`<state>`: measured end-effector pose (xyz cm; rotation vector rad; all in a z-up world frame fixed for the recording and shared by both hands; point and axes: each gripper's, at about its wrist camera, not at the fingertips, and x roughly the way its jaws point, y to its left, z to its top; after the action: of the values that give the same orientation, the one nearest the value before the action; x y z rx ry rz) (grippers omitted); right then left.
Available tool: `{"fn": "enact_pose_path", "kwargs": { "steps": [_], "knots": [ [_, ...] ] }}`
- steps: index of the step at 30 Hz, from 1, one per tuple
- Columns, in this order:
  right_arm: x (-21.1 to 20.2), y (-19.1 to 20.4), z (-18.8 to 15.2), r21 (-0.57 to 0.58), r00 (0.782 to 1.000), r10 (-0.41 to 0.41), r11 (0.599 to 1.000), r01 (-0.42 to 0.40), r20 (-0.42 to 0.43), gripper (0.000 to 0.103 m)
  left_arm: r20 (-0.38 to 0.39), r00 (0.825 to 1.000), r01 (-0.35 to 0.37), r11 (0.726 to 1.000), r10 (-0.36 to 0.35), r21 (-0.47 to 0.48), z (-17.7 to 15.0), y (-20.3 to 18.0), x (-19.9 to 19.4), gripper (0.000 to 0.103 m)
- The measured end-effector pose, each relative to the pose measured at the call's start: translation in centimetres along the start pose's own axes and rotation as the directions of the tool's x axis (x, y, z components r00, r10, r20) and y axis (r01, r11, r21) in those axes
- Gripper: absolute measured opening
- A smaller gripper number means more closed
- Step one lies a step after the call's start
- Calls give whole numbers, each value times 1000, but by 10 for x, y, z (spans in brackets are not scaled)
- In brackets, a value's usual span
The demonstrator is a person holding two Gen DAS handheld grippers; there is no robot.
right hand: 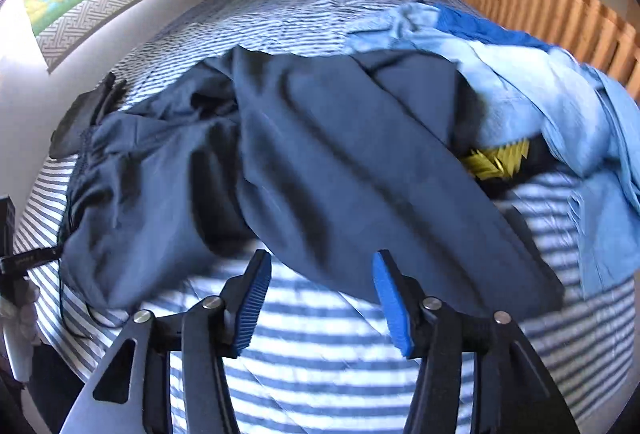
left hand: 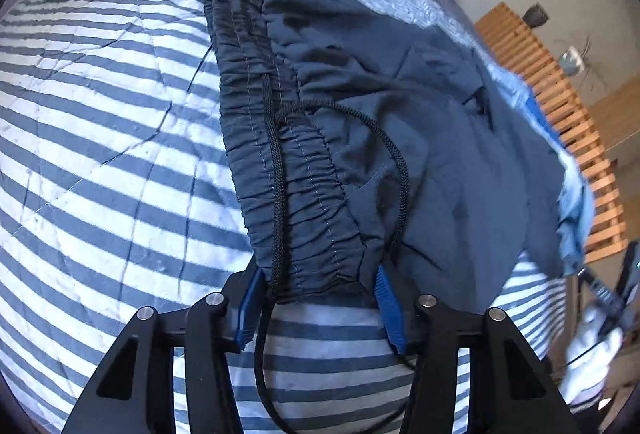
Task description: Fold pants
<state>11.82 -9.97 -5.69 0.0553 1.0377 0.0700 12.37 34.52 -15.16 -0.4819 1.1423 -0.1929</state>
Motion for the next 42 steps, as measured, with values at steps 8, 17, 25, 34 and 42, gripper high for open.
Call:
{"fn": "enact_pose_path", "kwargs": {
  "steps": [8,17,25,34,42],
  "knots": [
    [5,-24,-9,37,998,-61,997,61,-20,56,226,974,17,990,15,-137,30,63,-123,11],
    [14,5,-8,-68,998,-52,996,50,-28,56,287,889,-254,906,357,-340,43,170,-200,13],
    [30,54,-18,-308,997,-70,950,58,-27,70,245,882,-304,885,401,-353,21,181,-219,46],
    [79,95,-17,-453,993,-104,889,66,-60,48,366,877,-208,932,312,-296,7,135,-254,47],
    [25,82,48,-415,976,-189,884,216,105,1,352,919,-127,978,179,-166,5,76,-225,48]
  ]
}}
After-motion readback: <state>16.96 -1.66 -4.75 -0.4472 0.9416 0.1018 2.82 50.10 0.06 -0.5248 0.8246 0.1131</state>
